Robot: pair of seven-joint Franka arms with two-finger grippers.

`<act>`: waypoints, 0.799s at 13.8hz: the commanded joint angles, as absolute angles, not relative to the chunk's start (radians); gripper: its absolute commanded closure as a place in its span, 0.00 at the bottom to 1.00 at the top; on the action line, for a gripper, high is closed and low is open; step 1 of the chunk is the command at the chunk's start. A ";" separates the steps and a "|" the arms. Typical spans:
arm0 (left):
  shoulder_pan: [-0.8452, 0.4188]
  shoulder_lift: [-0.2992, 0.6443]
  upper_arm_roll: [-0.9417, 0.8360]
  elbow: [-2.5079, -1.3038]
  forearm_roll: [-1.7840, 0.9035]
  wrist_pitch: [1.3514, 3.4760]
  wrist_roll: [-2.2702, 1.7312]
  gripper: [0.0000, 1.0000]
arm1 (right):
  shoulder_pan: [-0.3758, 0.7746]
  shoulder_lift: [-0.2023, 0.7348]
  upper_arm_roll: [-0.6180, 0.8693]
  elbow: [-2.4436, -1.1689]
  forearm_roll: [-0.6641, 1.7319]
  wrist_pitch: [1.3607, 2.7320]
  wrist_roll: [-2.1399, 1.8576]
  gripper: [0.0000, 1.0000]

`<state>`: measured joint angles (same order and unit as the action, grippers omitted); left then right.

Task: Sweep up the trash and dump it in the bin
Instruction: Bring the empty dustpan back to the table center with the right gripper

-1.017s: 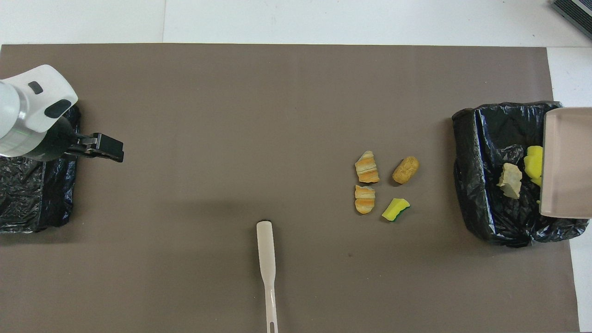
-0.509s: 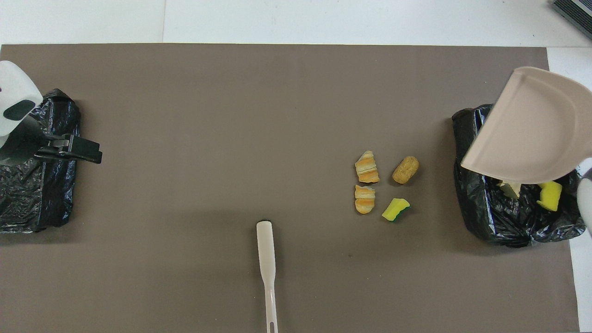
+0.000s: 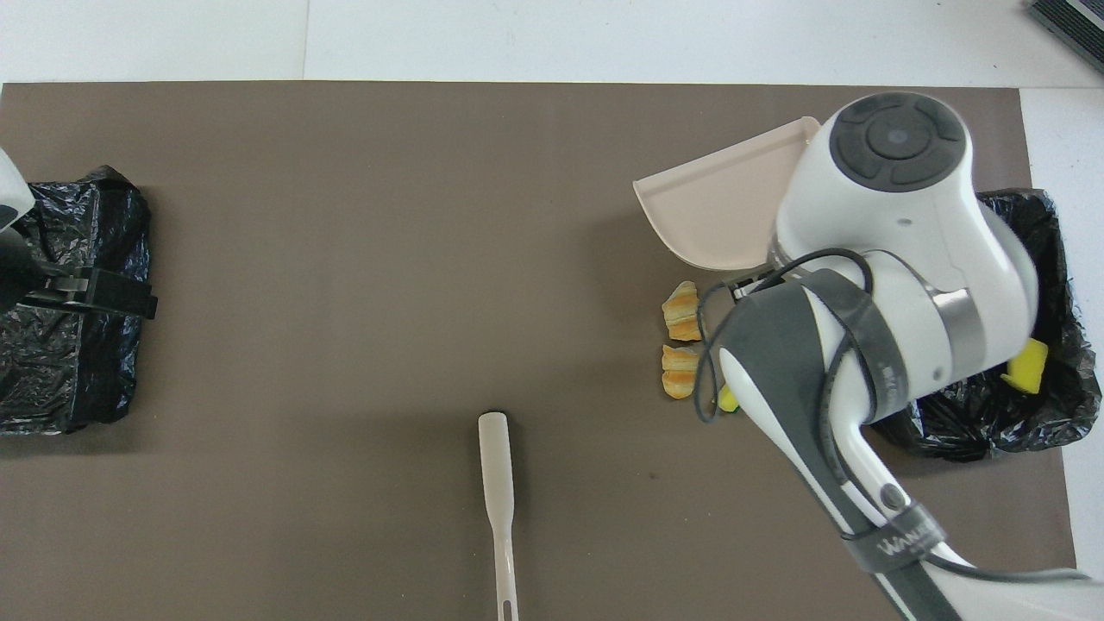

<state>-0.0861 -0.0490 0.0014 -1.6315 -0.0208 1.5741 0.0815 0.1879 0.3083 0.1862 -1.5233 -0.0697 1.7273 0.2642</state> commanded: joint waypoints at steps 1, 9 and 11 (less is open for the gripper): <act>-0.078 -0.074 -0.008 -1.657 -0.002 1.566 0.098 0.00 | 0.282 0.443 0.181 -1.386 -0.023 1.753 0.418 1.00; -0.081 -0.072 -0.008 -1.667 -0.003 1.623 0.095 0.00 | 0.509 0.675 0.189 -1.292 -0.026 1.988 0.649 1.00; -0.080 -0.071 -0.008 -1.661 -0.003 1.621 0.083 0.00 | 0.515 0.696 0.189 -1.293 -0.025 1.993 0.661 1.00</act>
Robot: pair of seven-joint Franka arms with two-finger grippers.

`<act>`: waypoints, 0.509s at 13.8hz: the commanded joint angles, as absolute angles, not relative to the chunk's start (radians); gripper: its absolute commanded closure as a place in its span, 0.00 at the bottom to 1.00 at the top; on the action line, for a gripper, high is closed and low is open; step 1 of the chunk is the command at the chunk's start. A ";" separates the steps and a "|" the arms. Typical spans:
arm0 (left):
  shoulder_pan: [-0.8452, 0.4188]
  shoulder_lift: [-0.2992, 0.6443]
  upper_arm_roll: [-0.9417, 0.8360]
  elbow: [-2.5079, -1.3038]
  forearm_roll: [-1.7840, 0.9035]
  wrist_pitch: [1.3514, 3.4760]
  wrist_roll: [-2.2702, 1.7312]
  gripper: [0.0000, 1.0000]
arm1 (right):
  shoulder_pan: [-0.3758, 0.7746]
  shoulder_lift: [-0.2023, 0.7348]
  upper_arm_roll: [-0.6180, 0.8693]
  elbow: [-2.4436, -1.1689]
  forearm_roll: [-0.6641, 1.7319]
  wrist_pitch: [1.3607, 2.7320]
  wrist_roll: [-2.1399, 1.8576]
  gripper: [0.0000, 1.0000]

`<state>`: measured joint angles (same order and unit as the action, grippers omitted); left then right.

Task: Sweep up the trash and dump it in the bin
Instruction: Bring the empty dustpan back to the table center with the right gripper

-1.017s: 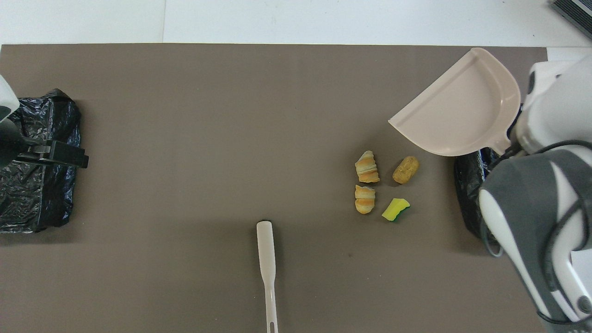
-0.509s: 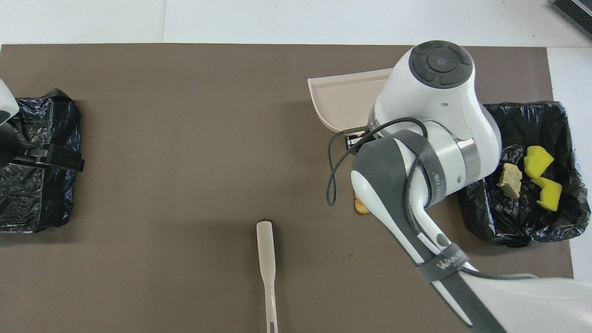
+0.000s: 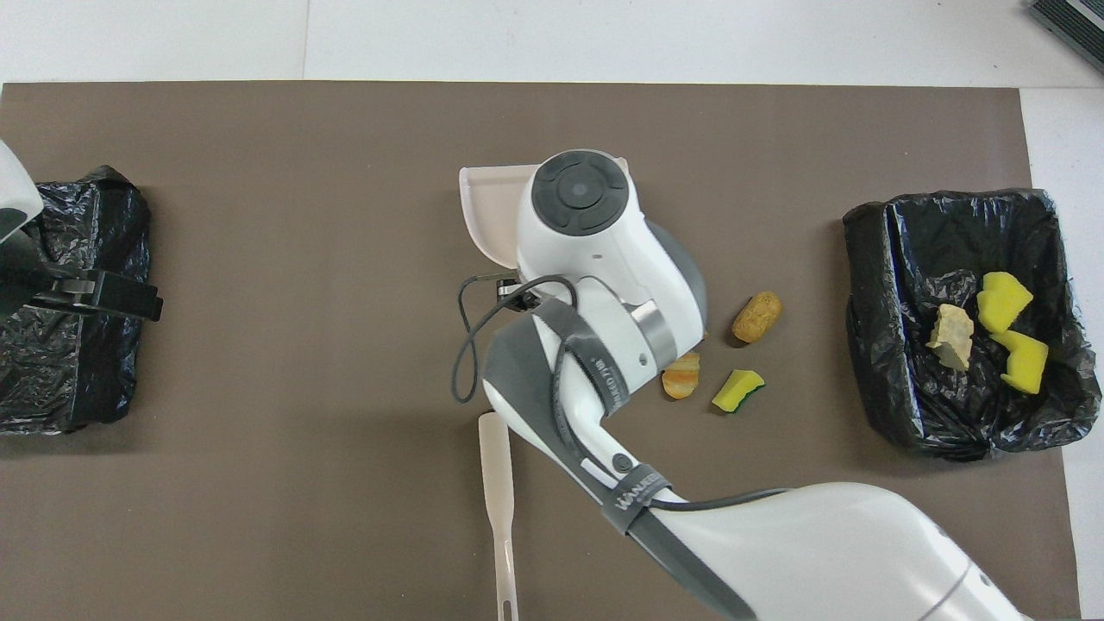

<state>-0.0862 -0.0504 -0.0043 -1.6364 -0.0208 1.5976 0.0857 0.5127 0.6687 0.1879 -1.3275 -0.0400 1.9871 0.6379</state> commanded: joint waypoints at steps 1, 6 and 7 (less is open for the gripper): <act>-0.077 -0.071 -0.008 -1.660 -0.005 1.621 0.086 0.00 | 0.514 0.696 0.189 -1.299 -0.023 1.990 0.661 1.00; -0.077 -0.069 -0.008 -1.658 -0.015 1.623 0.080 0.00 | 0.503 0.580 0.196 -1.351 -0.014 1.930 0.644 0.00; -0.080 -0.069 -0.008 -1.658 -0.015 1.618 0.080 0.00 | 0.503 0.548 0.196 -1.376 -0.012 1.905 0.644 0.00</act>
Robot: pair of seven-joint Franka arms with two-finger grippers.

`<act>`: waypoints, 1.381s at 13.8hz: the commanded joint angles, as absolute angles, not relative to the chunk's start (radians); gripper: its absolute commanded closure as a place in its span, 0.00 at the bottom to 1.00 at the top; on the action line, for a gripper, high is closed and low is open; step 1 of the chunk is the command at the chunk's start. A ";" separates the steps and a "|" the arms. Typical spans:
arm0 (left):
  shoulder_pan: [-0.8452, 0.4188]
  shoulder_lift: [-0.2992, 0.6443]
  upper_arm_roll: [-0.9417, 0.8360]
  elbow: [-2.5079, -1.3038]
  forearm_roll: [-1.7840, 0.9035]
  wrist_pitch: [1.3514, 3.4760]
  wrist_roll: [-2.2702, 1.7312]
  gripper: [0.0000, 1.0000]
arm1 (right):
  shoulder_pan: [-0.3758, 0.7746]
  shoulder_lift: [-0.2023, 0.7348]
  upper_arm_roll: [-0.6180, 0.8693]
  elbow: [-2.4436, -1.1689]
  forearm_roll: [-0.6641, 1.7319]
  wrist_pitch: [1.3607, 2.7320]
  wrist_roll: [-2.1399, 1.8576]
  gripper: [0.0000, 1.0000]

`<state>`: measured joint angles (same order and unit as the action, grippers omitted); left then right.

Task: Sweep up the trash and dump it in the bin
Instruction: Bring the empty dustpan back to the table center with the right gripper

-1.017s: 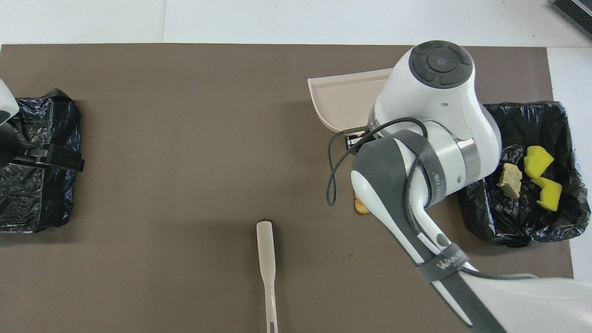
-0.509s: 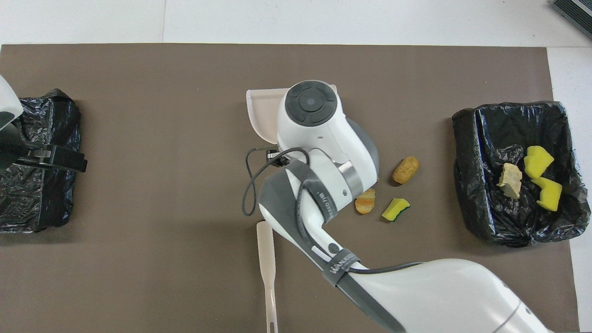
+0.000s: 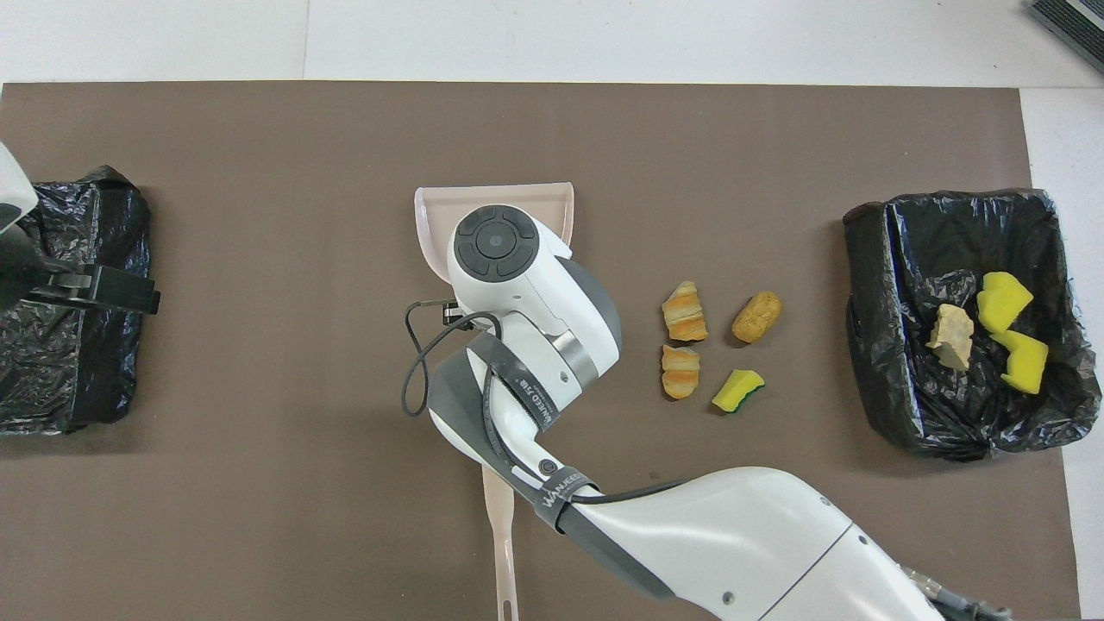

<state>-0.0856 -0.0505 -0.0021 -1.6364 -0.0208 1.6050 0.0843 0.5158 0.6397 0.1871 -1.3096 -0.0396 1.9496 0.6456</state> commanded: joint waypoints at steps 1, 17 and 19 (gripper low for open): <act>-0.083 -0.069 -0.008 -1.660 -0.017 1.615 0.078 0.00 | 0.499 0.519 0.196 -1.400 0.000 1.843 0.644 0.00; -0.276 0.188 -0.087 -1.629 -0.012 1.876 -0.070 0.00 | 0.730 0.031 0.213 -2.239 0.279 2.146 0.695 0.00; -0.357 0.248 -0.086 -1.632 -0.008 1.922 -0.107 0.00 | 0.752 0.011 0.213 -2.273 0.305 2.178 0.695 0.00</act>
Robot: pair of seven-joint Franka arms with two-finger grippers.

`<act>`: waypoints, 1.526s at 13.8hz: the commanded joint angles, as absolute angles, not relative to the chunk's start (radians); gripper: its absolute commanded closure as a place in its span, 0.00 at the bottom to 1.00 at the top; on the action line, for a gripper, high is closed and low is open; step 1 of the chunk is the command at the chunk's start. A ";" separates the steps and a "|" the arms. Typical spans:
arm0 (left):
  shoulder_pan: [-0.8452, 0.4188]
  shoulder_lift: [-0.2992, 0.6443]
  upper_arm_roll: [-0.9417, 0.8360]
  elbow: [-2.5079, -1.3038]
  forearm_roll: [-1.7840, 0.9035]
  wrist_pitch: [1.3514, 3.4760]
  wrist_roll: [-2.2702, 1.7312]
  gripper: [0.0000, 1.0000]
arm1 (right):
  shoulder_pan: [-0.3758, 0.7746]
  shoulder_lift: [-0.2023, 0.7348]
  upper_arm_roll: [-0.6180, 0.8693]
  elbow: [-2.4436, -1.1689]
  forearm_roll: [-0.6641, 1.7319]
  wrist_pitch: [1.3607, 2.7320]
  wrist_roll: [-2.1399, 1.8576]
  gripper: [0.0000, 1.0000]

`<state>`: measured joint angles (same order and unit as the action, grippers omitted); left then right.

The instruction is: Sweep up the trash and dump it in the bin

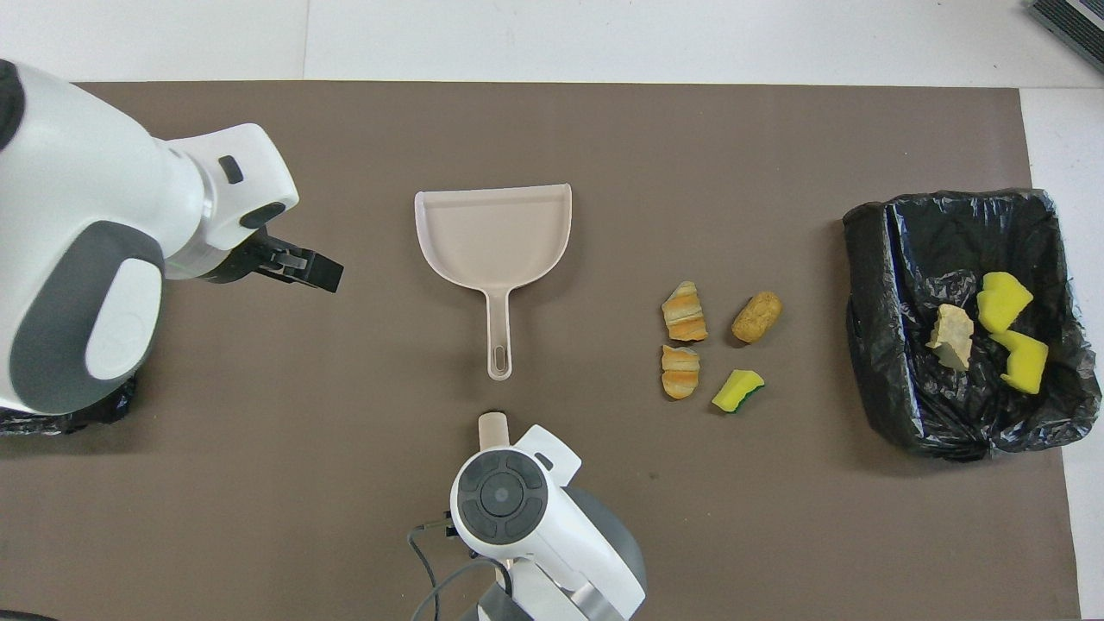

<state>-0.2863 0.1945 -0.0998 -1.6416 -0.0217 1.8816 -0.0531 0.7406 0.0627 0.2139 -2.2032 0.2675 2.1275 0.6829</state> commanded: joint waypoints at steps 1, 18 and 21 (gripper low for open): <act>-0.370 0.270 -0.086 -1.635 -0.005 1.959 -0.130 0.00 | 0.758 0.011 0.213 -2.276 0.305 2.186 0.695 0.00; -0.540 0.288 -0.087 -1.898 0.012 2.235 -0.434 0.63 | 0.640 -0.066 0.195 -2.255 0.269 2.041 0.680 1.00; -0.537 0.288 -0.087 -1.898 0.011 2.230 -0.428 1.00 | 0.493 -0.176 0.195 -2.253 0.226 1.867 0.554 1.00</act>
